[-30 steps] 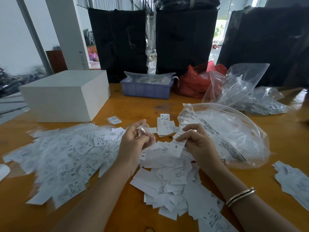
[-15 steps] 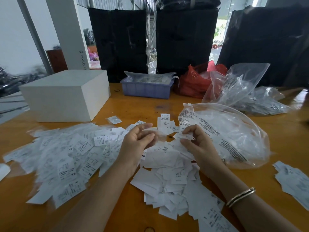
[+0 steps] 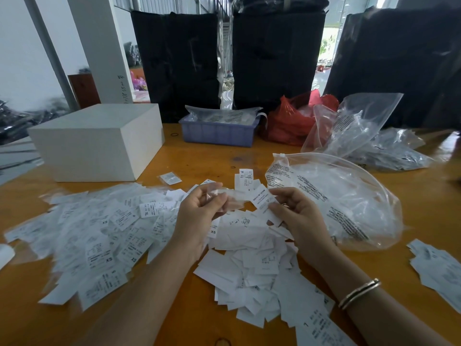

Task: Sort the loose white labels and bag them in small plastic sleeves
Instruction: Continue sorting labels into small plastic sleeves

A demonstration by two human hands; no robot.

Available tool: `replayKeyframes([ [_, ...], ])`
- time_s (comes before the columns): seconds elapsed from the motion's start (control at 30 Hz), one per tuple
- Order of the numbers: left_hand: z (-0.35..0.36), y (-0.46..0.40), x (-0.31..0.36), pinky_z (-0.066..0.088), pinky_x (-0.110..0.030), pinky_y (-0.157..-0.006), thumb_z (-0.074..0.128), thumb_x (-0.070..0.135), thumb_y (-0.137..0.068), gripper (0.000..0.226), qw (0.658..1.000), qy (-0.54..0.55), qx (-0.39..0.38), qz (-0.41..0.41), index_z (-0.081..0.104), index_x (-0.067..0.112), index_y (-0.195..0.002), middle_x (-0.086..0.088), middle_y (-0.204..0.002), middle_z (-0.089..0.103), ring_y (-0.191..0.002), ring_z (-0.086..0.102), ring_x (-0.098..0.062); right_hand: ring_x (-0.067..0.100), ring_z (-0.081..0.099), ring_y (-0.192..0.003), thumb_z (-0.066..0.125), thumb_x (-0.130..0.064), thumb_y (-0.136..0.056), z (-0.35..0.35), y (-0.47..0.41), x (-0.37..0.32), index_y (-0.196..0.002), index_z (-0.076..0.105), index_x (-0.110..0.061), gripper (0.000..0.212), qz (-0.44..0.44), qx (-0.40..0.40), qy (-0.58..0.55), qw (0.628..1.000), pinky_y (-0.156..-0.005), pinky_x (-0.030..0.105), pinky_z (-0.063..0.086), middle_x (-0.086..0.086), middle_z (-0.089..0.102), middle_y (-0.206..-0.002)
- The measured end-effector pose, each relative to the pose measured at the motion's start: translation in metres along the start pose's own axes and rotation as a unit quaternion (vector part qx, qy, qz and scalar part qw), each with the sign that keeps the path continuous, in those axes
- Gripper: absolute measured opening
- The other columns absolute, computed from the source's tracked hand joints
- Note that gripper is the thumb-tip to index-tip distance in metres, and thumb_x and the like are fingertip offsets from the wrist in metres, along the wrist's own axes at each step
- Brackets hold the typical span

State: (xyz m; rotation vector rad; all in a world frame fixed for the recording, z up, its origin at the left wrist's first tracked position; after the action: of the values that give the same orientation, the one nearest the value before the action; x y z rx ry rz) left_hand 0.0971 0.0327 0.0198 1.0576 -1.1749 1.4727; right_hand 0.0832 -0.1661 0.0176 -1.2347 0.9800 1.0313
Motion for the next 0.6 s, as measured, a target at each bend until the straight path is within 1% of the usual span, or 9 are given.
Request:
replayKeyframes([
  [0.07, 0.0, 0.0, 0.001, 0.056, -0.021, -0.073, 0.064, 0.015, -0.087, 0.016, 1.0, 0.003, -0.001, 0.005, 0.063, 0.023, -0.101, 0.006, -0.076, 0.073, -0.082, 0.071, -0.012, 0.023, 0.07, -0.08, 0.063, -0.001, -0.086, -0.002, 0.0, 0.001, -0.098, 0.068, -0.02, 0.023, 0.006, 0.003, -0.016, 1.0, -0.064, 0.029, 0.059, 0.005, 0.07, -0.09],
  [0.2, -0.001, -0.002, 0.001, 0.056, -0.024, -0.075, 0.066, 0.015, -0.086, 0.016, 1.0, 0.005, 0.005, 0.011, 0.064, 0.024, -0.099, 0.004, -0.076, 0.072, -0.084, 0.071, -0.015, 0.022, 0.07, -0.078, 0.063, -0.001, -0.086, 0.002, 0.0, 0.004, -0.096, 0.068, -0.019, 0.022, 0.023, -0.019, -0.033, 0.999, -0.063, 0.027, 0.057, 0.008, 0.069, -0.089],
  [0.27, 0.0, -0.002, 0.001, 0.056, -0.024, -0.074, 0.066, 0.015, -0.085, 0.016, 1.0, 0.003, 0.002, 0.012, 0.065, 0.025, -0.098, 0.004, -0.077, 0.071, -0.084, 0.07, -0.016, 0.02, 0.07, -0.079, 0.063, -0.001, -0.085, 0.003, -0.001, 0.006, -0.096, 0.068, -0.019, 0.021, 0.022, -0.022, -0.025, 0.999, -0.063, 0.027, 0.058, 0.005, 0.07, -0.085],
  [0.43, 0.003, 0.0, -0.001, 0.053, -0.016, -0.065, 0.066, 0.012, -0.086, 0.019, 1.0, -0.018, -0.007, 0.018, 0.064, 0.027, -0.098, 0.003, -0.074, 0.07, -0.078, 0.071, -0.014, 0.019, 0.071, -0.077, 0.063, -0.002, -0.087, 0.007, 0.0, 0.006, -0.098, 0.064, -0.019, 0.02, 0.002, -0.048, 0.029, 0.998, -0.066, 0.031, 0.06, -0.007, 0.071, -0.083],
  [0.5, 0.004, 0.0, -0.001, 0.052, -0.014, -0.064, 0.065, 0.013, -0.087, 0.019, 0.999, -0.028, -0.015, 0.019, 0.062, 0.027, -0.099, 0.007, -0.073, 0.071, -0.077, 0.071, -0.01, 0.017, 0.071, -0.072, 0.062, -0.002, -0.087, 0.01, 0.0, 0.004, -0.098, 0.063, -0.02, 0.022, -0.013, -0.058, 0.063, 0.996, -0.064, 0.028, 0.059, -0.012, 0.07, -0.082],
  [0.57, 0.004, 0.0, -0.001, 0.052, -0.014, -0.064, 0.065, 0.013, -0.088, 0.019, 0.999, -0.029, -0.017, 0.02, 0.062, 0.027, -0.1, 0.01, -0.073, 0.071, -0.075, 0.07, -0.009, 0.016, 0.07, -0.072, 0.063, -0.001, -0.087, 0.011, 0.001, 0.002, -0.096, 0.063, -0.023, 0.023, -0.029, -0.045, 0.085, 0.995, -0.064, 0.03, 0.059, -0.011, 0.069, -0.082],
  [0.6, 0.003, 0.0, -0.001, 0.052, -0.014, -0.063, 0.065, 0.013, -0.088, 0.019, 0.999, -0.028, -0.015, 0.021, 0.062, 0.027, -0.1, 0.01, -0.073, 0.071, -0.074, 0.07, -0.009, 0.015, 0.07, -0.074, 0.063, -0.001, -0.086, 0.009, 0.0, 0.001, -0.094, 0.063, -0.024, 0.024, -0.036, -0.032, 0.089, 0.995, -0.065, 0.032, 0.06, -0.008, 0.069, -0.083],
])
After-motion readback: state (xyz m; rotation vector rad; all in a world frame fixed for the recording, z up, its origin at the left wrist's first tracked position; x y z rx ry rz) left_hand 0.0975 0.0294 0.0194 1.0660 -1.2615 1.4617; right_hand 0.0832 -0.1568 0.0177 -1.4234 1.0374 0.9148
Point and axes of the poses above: each hand's wrist, its own y-axis away from the middle knuckle, its own z-axis out of the palm, x = y × z, the point moved 7 cm from there along -y, towards the middle knuckle
